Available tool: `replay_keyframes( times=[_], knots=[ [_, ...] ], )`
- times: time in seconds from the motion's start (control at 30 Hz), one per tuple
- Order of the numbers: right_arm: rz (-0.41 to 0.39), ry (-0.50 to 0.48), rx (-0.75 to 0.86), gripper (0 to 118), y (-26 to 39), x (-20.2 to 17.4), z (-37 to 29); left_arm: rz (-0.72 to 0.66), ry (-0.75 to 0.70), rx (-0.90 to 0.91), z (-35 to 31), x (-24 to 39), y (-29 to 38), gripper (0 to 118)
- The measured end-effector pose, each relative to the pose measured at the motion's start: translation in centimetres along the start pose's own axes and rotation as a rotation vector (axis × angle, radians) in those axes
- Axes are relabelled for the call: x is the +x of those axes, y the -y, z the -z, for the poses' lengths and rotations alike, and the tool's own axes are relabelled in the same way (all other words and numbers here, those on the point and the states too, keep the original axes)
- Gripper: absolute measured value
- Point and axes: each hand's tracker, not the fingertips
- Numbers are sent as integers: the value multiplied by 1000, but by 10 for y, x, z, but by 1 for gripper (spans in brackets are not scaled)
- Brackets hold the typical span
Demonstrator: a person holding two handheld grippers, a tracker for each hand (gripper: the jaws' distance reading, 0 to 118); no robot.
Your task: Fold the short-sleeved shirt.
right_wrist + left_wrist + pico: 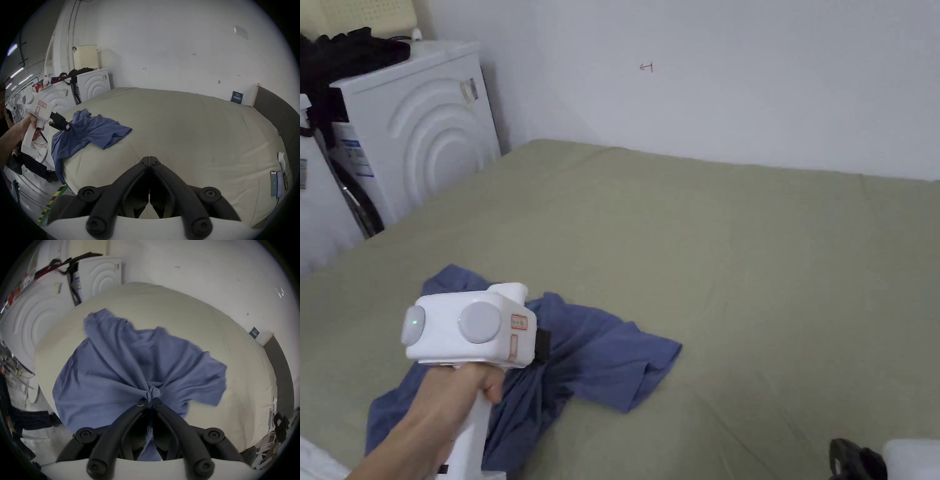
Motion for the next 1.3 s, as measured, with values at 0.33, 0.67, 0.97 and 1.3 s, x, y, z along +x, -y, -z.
replay_keyframes(
  times=[0.33,0.67,0.97,1.3],
  knots=[
    [105,166,-10,0,20,82,-35,272,236,-33,73,233,-31,1],
    [199,306,-51,0,40,145,-46,482,628,-100,63,450,13,1],
    [233,314,-80,0,53,153,-37,486,556,-238,124,476,47,1],
    [233,284,-84,0,52,137,-40,544,457,-90,70,423,56,107]
  ],
)
